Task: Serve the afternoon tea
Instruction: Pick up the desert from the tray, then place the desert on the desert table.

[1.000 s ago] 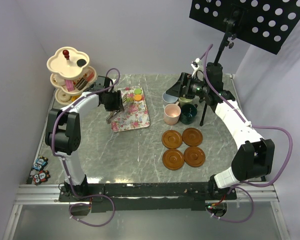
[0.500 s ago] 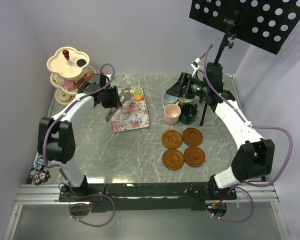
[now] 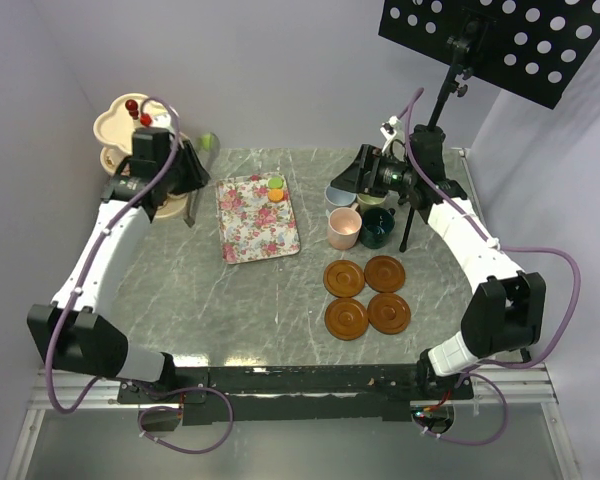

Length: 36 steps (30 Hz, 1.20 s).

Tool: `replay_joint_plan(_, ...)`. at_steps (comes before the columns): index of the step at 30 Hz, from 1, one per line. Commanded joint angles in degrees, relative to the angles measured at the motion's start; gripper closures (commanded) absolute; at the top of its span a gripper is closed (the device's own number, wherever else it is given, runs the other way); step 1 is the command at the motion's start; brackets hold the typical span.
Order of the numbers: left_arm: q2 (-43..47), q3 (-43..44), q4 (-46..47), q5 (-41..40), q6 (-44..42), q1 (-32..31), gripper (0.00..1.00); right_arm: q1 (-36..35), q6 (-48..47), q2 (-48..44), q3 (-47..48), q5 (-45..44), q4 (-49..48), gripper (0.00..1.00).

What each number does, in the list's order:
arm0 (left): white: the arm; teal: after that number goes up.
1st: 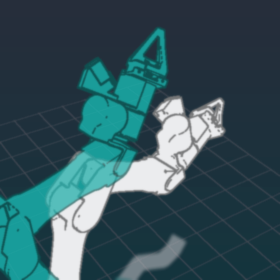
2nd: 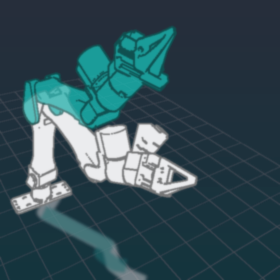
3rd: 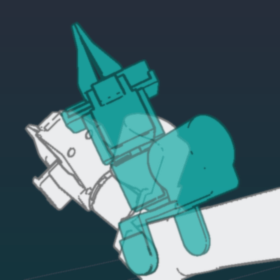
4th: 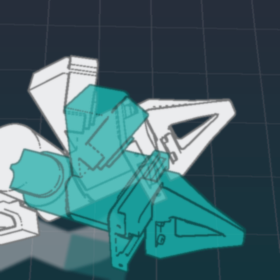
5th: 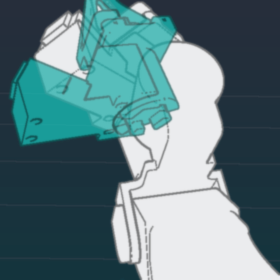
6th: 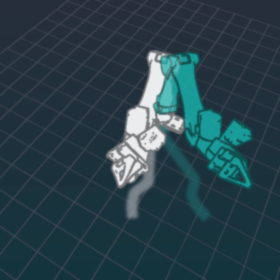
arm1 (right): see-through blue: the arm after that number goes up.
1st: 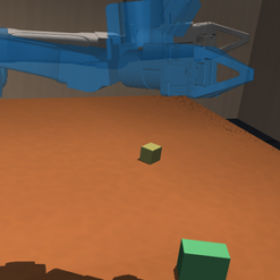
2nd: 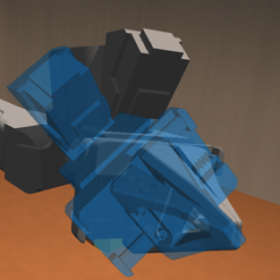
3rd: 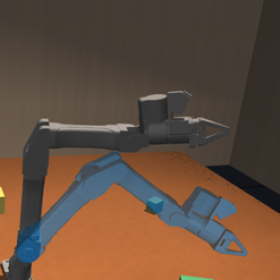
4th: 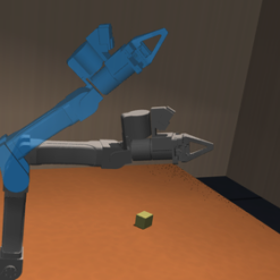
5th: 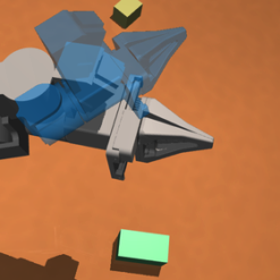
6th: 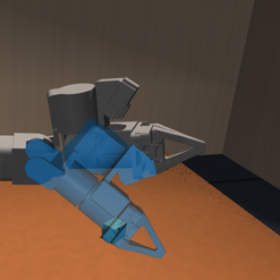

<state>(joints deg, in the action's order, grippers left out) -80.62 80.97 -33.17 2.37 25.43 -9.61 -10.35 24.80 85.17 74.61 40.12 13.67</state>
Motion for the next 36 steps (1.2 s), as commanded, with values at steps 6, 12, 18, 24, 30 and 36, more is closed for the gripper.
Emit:
replay_joint_plan(6, 4.7, 10.5, -2.3, -7.3, 0.4, 4.2, 0.59, 0.4, 0.6, 1.2, 2.4, 2.3, -3.7, 0.17)
replay_joint_plan(12, 5.4, 10.4, -4.4, -9.7, 0.8, 8.4, 0.59, 0.3, 0.7, 1.4, 2.6, 2.9, -4.0, 0.17)
replay_joint_plan(18, 4.9, 10.3, -6.3, -8.8, 0.6, 12.9, 0.59, 0.3, 1.0, 1.5, 2.6, 3.0, -4.4, 0.17)
replay_joint_plan(24, 3.9, 10.2, -6.6, -6.6, 0.8, 14.8, 0.57, 0.3, 1.1, 1.7, 2.8, 2.9, -4.3, 0.17)
replay_joint_plan(30, 3.7, 10.0, -6.6, -6.0, 0.6, 15.1, 0.50, 0.3, 1.2, 1.6, 3.0, 2.7, -4.1, 0.17)
replay_joint_plan(36, 3.5, 10.7, -6.5, -5.6, 0.3, 15.3, 0.46, 0.3, 1.2, 1.8, 3.1, 2.7, -4.1, 0.17)
